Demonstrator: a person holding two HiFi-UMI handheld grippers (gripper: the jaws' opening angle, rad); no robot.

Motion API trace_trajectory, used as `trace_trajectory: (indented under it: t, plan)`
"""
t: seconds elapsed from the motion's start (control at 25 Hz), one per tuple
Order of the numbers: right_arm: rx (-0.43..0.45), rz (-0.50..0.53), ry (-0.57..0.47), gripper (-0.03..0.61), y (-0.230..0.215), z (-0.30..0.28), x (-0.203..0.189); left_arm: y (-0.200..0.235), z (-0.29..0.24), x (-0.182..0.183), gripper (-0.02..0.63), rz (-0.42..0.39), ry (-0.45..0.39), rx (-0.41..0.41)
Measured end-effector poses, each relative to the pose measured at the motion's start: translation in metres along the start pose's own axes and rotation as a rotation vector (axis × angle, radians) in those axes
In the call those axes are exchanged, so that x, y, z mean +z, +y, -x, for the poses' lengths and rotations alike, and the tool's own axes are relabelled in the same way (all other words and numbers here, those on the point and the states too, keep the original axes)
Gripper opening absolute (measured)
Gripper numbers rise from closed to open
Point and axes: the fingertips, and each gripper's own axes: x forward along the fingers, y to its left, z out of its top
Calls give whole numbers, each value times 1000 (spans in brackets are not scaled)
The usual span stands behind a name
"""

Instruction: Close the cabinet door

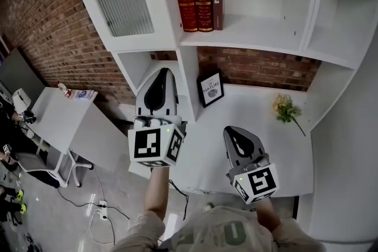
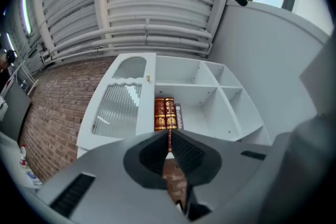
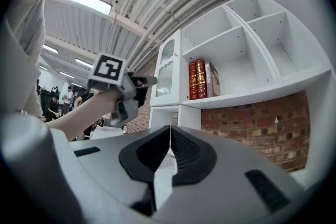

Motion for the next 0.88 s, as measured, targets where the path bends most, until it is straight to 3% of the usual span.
trace_trajectory:
  t: [0.44,0.88]
  plan:
    - [93,9,2,17,36,-21,-4,-29,129,-107,14,87,253,111]
    - [162,-1,49,17,61,-29,-20,-7,149,-100,14,51,278,191]
